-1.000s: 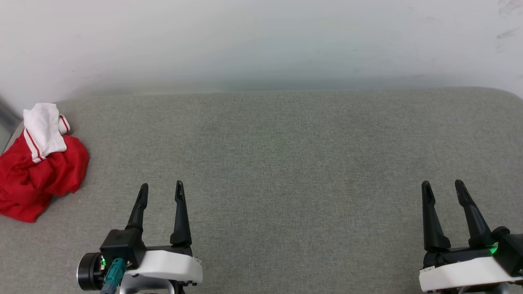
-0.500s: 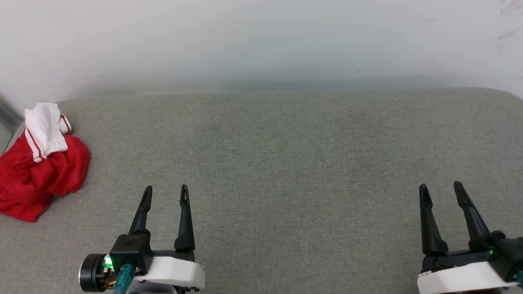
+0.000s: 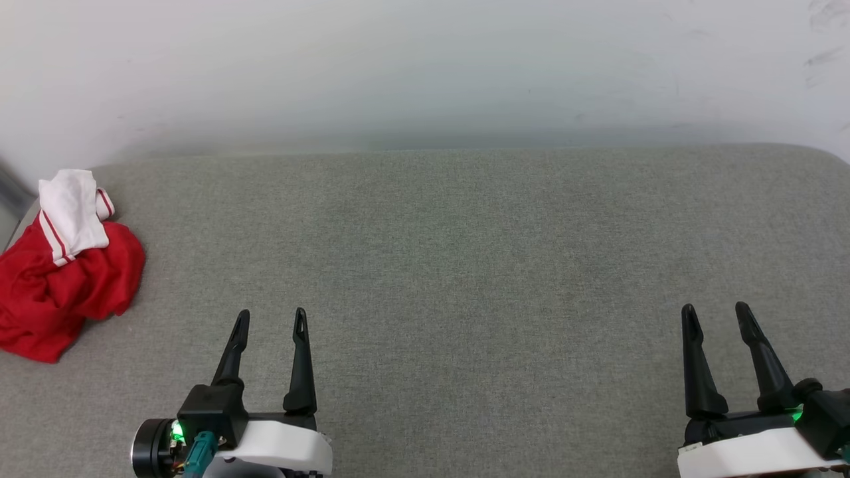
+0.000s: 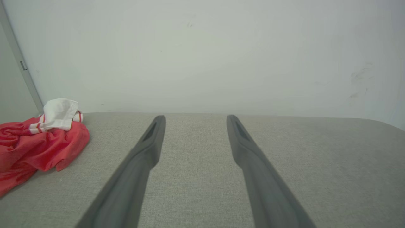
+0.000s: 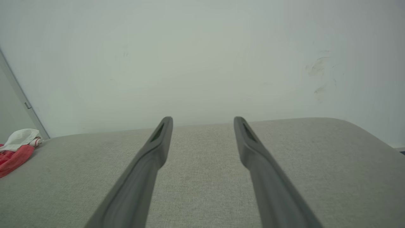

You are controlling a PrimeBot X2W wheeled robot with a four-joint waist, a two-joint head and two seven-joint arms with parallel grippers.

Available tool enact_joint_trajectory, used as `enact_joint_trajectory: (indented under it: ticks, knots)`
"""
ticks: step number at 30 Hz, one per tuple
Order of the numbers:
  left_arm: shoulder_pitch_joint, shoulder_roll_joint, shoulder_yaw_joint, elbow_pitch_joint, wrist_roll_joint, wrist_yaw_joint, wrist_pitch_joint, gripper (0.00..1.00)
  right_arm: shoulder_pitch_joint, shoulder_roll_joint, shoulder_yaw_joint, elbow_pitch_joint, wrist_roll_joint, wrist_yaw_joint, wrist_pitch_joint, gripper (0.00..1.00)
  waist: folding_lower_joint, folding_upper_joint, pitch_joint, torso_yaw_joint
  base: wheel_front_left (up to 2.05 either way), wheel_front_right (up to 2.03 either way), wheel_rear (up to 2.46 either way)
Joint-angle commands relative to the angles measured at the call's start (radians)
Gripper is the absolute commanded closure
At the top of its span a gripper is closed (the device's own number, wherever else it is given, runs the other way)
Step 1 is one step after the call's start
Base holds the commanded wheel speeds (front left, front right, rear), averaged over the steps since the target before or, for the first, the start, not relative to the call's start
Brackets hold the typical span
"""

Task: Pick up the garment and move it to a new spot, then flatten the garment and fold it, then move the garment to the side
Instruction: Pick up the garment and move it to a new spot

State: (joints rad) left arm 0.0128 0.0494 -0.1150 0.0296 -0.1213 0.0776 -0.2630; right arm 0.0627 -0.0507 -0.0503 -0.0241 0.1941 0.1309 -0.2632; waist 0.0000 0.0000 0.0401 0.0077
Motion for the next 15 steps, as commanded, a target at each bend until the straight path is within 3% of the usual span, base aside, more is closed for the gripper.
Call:
enact_joint_trajectory:
  ticks: [1,15]
  knots:
    - [0.008,0.002,0.004,0.004,-0.008,-0.005,-0.003,0.00,0.012,0.001,0.004,0.007,0.007,0.000,-0.002,0.00,0.0000,0.0000,0.000,0.000,0.00,0.00,0.00]
    - [-0.009,0.002,0.013,0.016,-0.019,-0.008,-0.003,0.00,0.009,0.001,0.007,0.014,0.015,0.000,-0.002,0.00,0.0000,0.0000,0.010,0.026,0.00,0.00,0.00]
